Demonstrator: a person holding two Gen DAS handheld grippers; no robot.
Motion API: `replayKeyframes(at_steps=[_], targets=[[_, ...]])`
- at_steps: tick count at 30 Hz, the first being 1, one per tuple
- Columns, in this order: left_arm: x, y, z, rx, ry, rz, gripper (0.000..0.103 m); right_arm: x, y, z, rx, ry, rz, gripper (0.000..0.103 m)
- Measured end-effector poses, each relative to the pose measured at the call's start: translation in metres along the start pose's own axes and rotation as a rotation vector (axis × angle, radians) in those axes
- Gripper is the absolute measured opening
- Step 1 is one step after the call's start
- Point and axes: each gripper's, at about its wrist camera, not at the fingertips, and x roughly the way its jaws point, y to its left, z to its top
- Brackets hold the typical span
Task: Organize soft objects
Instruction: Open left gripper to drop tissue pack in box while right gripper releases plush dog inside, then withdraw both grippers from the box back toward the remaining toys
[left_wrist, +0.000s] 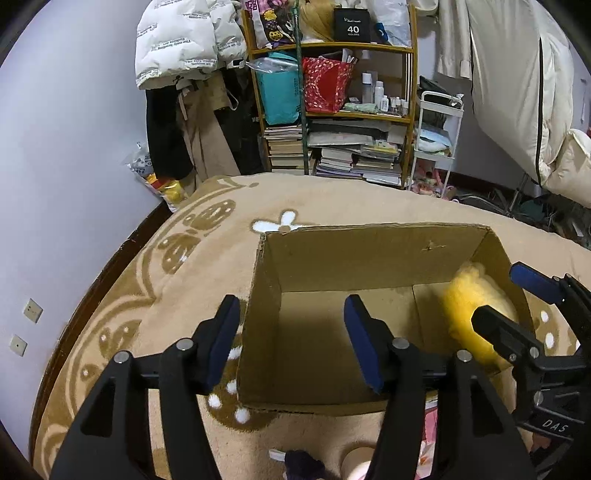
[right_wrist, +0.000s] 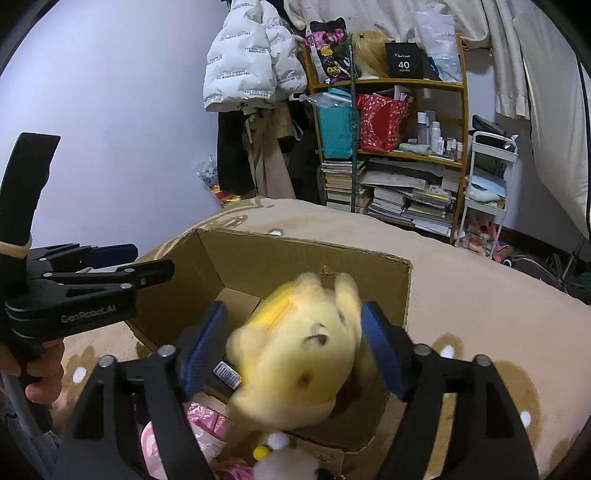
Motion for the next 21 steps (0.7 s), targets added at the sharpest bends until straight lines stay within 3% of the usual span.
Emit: replayKeyframes(at_steps=[5,11,14,21], targets=[[-0.006,0.005,-0.005,0.001,0.003,0.016,0.061,-0.005,0.002,0.0,-0.003,-0.01,-0.016,0.094],[-0.021,0.014,-0.011,-0.005,0.003,0.019,0.072,-0.019,0.006,0.002,0.004,-0.021,-0.024,0.096],[-0.033,0.018,-0.015,-0.014,-0.007,0.02,0.081,-0.029,0.008,0.0,0.008,-0.033,-0.04,0.103],[-0.058,0.026,-0.026,-0.053,-0.013,0.022,0.092,-0.055,0.015,-0.001,0.025,-0.059,-0.046,0.103]])
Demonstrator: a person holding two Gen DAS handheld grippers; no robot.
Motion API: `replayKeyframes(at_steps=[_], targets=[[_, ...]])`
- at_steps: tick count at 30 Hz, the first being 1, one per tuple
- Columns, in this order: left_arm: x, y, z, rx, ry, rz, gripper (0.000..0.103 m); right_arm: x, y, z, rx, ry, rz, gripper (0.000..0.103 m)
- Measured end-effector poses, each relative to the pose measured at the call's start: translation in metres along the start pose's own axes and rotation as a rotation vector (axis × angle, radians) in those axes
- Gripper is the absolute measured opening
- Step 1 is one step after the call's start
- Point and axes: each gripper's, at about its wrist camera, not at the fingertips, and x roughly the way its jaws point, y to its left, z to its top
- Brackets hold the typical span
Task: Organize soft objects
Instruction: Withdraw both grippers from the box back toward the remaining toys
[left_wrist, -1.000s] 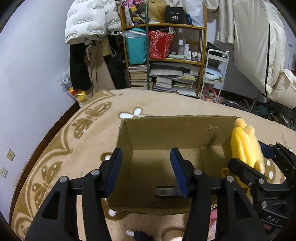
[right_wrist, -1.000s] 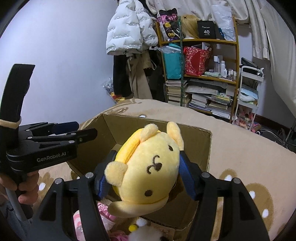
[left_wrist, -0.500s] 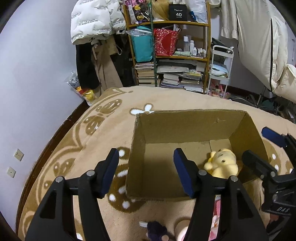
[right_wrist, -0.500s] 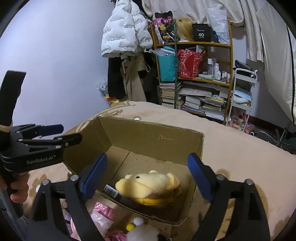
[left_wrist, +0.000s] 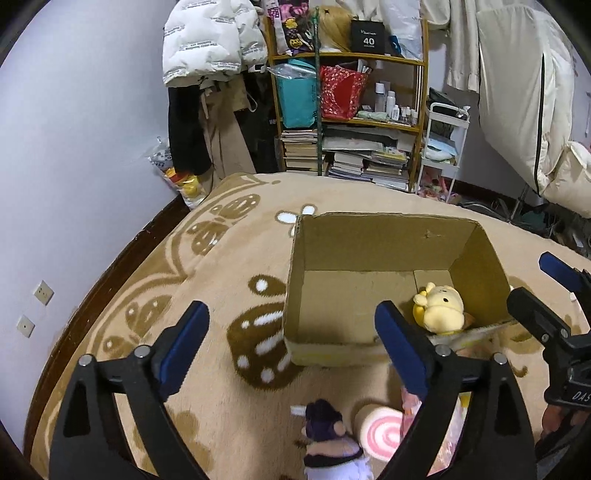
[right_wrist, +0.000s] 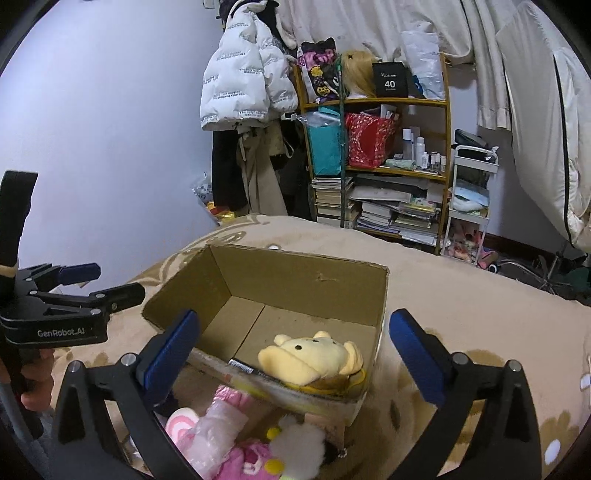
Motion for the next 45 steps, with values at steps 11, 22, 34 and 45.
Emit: replayKeyframes(at_steps=[11,22,34,45], targets=[[-0.042,0.015,-0.025,-0.039,-0.003,0.029,0.099,-0.041,0.007,-0.008,0.01,0.0,-0.021,0.103],[-0.059,0.009,-0.047,0.005,0.059,0.057,0.099,-0.06,0.019,-0.024,0.054,0.031,0.015,0.103],[-0.036,0.006,-0.063,0.007,0.147,0.045,0.099,-0.04,0.037,-0.035,0.048,0.094,0.092,0.103],[-0.001,0.007,-0.076,-0.016,0.263,-0.002,0.099,-0.005,0.031,-0.047,0.117,0.189,0.114,0.103]])
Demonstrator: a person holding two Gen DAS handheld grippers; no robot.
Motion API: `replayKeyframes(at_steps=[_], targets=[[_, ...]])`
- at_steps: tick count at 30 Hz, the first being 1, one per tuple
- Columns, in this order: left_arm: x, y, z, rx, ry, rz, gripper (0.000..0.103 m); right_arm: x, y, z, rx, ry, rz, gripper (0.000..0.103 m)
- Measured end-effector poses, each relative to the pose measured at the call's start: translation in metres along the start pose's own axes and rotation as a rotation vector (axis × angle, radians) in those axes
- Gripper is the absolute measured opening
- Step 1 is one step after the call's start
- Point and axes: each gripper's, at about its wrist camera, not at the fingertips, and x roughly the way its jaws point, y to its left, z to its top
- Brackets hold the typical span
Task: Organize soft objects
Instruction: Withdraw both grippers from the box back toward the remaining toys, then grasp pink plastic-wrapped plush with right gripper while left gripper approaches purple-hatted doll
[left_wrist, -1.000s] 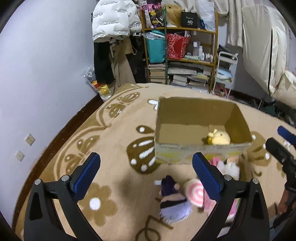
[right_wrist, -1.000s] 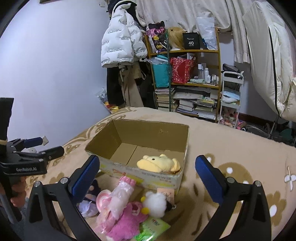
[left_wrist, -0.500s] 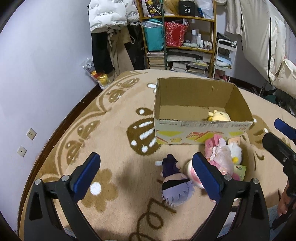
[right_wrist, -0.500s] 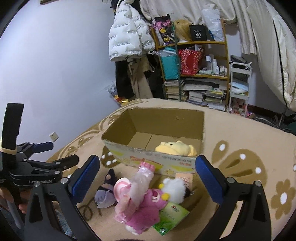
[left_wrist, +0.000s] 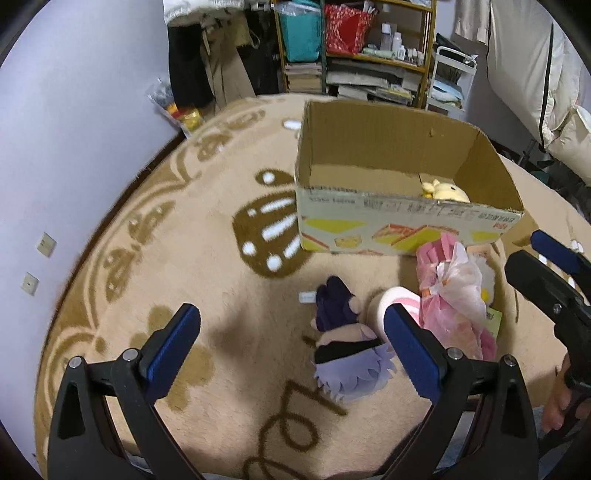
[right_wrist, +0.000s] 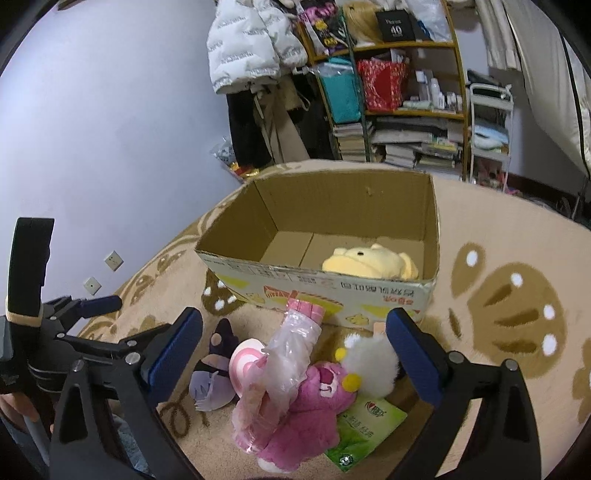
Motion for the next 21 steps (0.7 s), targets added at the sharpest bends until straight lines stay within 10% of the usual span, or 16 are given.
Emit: replayKeyframes(at_steps=[21], targets=[[0.052,-0.015,-0.005,0.069,0.151,0.007,0.099,0.058,-0.005,-0.007,0.029,0.134,0.033,0.093]])
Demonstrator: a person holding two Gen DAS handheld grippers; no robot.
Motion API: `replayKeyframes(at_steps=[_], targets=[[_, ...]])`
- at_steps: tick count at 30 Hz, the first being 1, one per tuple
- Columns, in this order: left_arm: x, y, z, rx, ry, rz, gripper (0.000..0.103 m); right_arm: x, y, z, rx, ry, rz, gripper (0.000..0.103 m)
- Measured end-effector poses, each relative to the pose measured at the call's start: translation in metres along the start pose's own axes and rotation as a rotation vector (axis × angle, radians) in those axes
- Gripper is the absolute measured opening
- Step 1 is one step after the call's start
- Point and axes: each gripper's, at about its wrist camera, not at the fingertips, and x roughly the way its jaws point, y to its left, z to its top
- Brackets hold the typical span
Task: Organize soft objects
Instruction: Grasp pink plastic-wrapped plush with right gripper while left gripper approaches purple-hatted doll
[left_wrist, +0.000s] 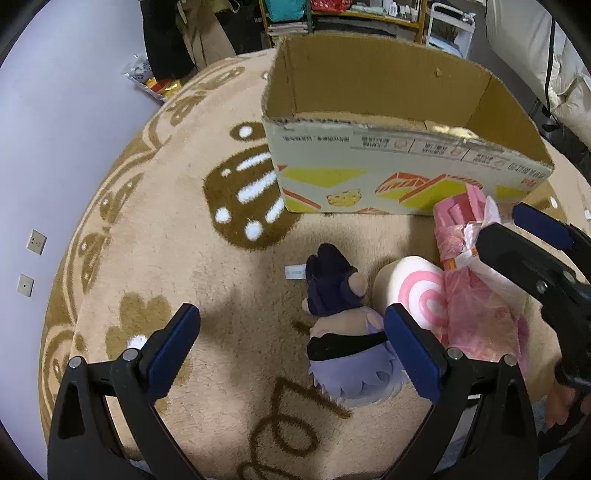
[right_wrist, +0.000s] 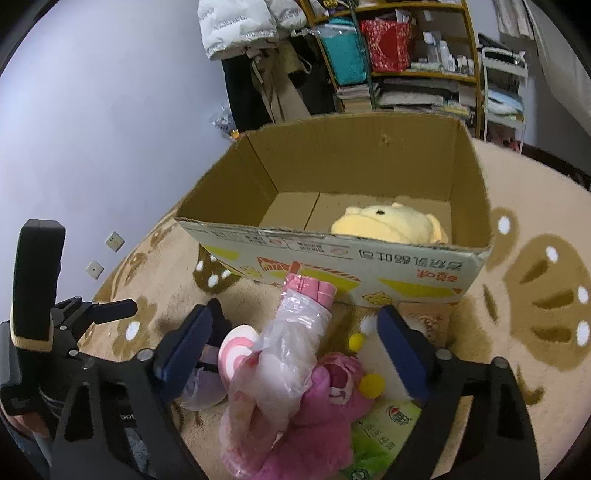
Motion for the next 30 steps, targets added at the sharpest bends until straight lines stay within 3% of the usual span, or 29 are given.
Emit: replayKeyframes(at_steps=[7,14,19,30], targets=[[0.014,-0.003,0.003,-0.009,0.048,-0.024,0.099,0.018,-0.006,-0.002,0.021,0.038,0.012,0.074],[0.021,-0.002,0.005,-0.027,0.08,-0.038,0.099,0.022,-0.006,-0.001,0.016,0.053,0.047,0.048],[0.023,0.003,0.007,-0.045,0.1,-0.05,0.099,0.022,-0.003,0.001,0.005,0.048,0.056,0.04],[0.029,0.009,0.011,-0.063,0.128,-0.079,0.099,0.02,-0.003,0.001,-0.014,0.04,0.048,0.035]])
